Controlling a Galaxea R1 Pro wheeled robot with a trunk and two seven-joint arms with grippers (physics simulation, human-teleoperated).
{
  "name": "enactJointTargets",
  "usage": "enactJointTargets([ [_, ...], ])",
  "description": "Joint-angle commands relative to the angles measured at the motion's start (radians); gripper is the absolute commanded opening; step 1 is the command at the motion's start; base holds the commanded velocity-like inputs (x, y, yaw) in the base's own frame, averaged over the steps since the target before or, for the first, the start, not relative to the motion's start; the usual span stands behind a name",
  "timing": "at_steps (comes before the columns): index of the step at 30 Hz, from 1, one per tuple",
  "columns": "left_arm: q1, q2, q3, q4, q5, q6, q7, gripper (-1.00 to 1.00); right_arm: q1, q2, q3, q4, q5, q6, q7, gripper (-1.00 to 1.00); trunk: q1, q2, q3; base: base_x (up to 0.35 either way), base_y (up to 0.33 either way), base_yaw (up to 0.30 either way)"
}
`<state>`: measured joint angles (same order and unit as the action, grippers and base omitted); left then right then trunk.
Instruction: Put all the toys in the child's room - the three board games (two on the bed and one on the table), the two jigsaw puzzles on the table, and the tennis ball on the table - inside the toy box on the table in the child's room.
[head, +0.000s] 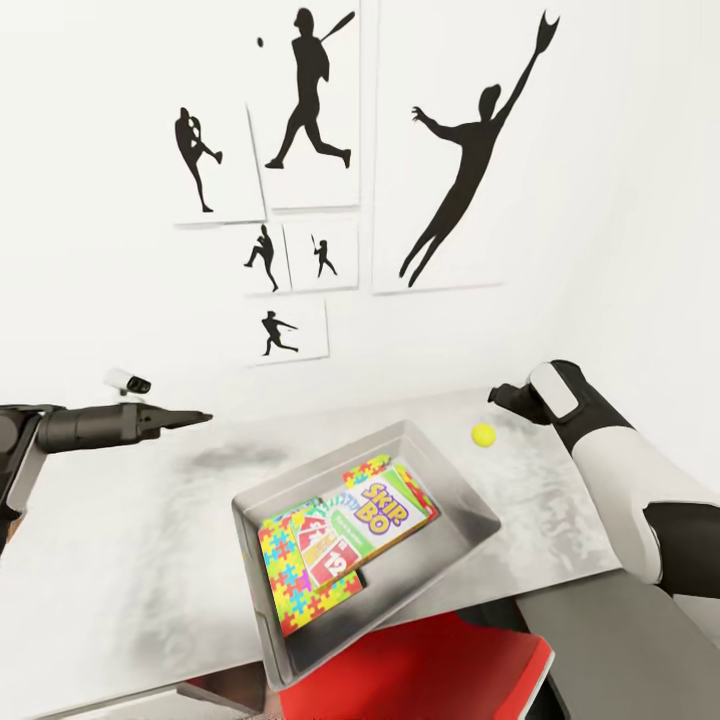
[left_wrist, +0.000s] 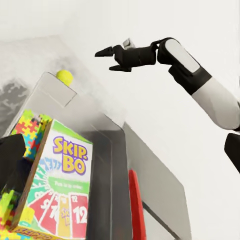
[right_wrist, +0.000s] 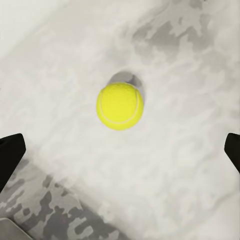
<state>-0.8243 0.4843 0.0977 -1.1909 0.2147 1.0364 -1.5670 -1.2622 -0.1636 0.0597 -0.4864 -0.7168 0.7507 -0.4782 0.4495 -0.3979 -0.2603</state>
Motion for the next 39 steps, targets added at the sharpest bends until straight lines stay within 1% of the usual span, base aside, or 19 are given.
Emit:
enactJointTargets([
  [1, -0.020, 0.000, -0.001, -0.001, -0.001, 0.011, -0.004, 1.00, -0.001, -0.001, 0.006, -0.003, -0.010, 0.002, -0.008, 1.00, 0.000, -0.002, -0.004, 0.000, 0.000, 0.000],
  [2, -0.050, 0.000, -0.001, -0.003, -0.002, 0.011, -0.004, 1.00, -0.003, 0.000, 0.006, -0.005, -0.010, 0.002, -0.008, 1.00, 0.000, -0.002, -0.005, 0.000, 0.000, 0.000],
  [6, -0.098, 0.000, -0.001, -0.006, -0.002, 0.011, -0.004, 1.00, -0.014, 0.002, 0.007, -0.008, -0.010, 0.002, -0.008, 1.00, 0.000, -0.002, -0.012, 0.000, 0.000, 0.000],
  [9, -0.152, -0.005, -0.003, -0.006, -0.002, 0.011, -0.004, 1.00, -0.023, 0.002, 0.008, -0.009, -0.009, 0.002, -0.009, 1.00, 0.000, -0.002, -0.017, 0.000, 0.000, 0.000],
  [11, -0.167, -0.007, -0.004, -0.006, -0.002, 0.011, -0.004, 1.00, -0.027, 0.002, 0.008, -0.009, -0.009, 0.002, -0.009, 1.00, 0.000, -0.002, -0.020, 0.000, 0.000, 0.000],
  [15, -0.179, -0.010, -0.005, -0.006, -0.001, 0.011, -0.004, 1.00, -0.031, 0.001, 0.008, -0.009, -0.009, 0.002, -0.009, 1.00, 0.000, -0.002, -0.027, 0.000, 0.000, 0.000],
  [23, -0.182, -0.010, -0.008, -0.006, -0.001, 0.011, -0.004, 1.00, -0.049, 0.002, 0.008, -0.008, -0.009, 0.002, -0.009, 1.00, 0.000, -0.002, -0.040, 0.000, 0.000, 0.000],
  [39, -0.183, -0.010, -0.011, -0.006, -0.003, 0.011, -0.004, 1.00, -0.051, 0.002, 0.008, -0.008, -0.009, 0.002, -0.010, 1.00, 0.000, -0.002, -0.066, 0.000, 0.000, 0.000],
])
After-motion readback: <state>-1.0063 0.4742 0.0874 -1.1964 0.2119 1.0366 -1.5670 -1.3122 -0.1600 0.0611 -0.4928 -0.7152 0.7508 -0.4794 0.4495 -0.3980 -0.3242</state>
